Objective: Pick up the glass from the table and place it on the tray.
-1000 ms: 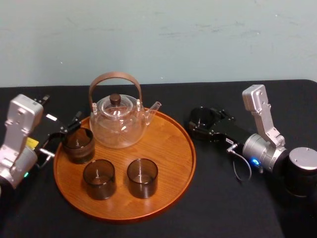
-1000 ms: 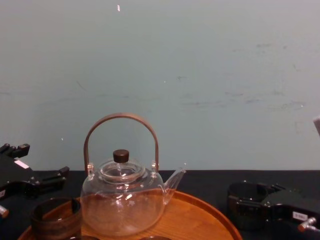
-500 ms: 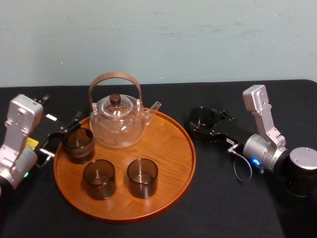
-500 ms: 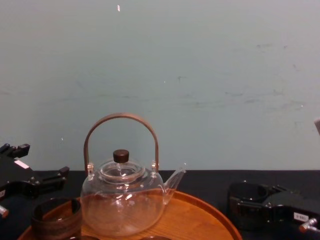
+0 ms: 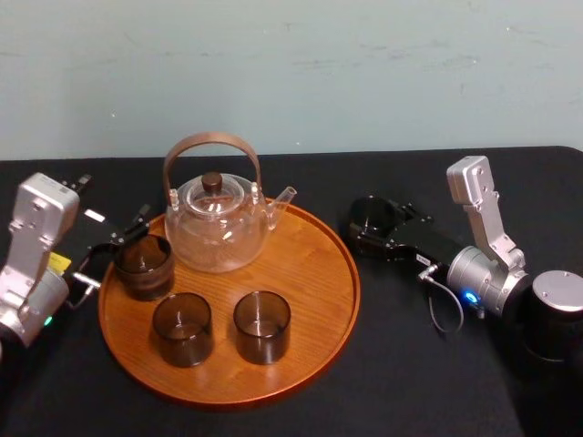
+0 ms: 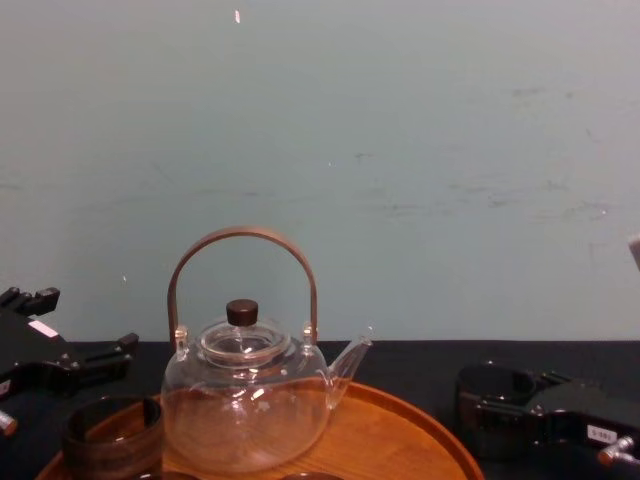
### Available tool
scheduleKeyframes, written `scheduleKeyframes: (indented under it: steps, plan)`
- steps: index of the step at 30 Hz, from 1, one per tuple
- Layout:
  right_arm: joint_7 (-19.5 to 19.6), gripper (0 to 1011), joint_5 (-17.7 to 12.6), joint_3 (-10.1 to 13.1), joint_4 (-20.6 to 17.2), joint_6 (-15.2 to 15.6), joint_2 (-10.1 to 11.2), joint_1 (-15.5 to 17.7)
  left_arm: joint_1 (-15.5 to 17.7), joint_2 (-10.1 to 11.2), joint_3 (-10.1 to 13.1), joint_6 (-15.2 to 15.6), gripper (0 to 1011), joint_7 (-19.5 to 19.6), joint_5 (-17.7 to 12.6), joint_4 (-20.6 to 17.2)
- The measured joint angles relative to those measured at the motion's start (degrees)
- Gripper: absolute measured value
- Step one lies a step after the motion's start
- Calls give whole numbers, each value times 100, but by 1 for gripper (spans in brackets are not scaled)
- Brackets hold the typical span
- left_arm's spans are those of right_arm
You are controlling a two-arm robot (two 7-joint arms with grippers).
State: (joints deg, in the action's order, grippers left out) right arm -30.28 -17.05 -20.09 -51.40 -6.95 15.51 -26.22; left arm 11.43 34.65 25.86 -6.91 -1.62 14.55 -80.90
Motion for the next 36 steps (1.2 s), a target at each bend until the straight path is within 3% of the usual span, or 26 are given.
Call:
scheduleKeyframes:
  steps: [20, 25, 36]
  plan:
    - [-7, 900, -15, 14, -9, -30, 0, 16, 0, 0, 0, 0, 1001, 0, 0, 0]
    - [-31, 900, -39, 39, -229, -152, 51, 120, 0, 0, 0, 0, 1001, 0, 0, 0]
    - [-63, 900, -35, -25, -1120, -181, 239, 469, 0, 0, 0, 0, 1001, 0, 0, 0]
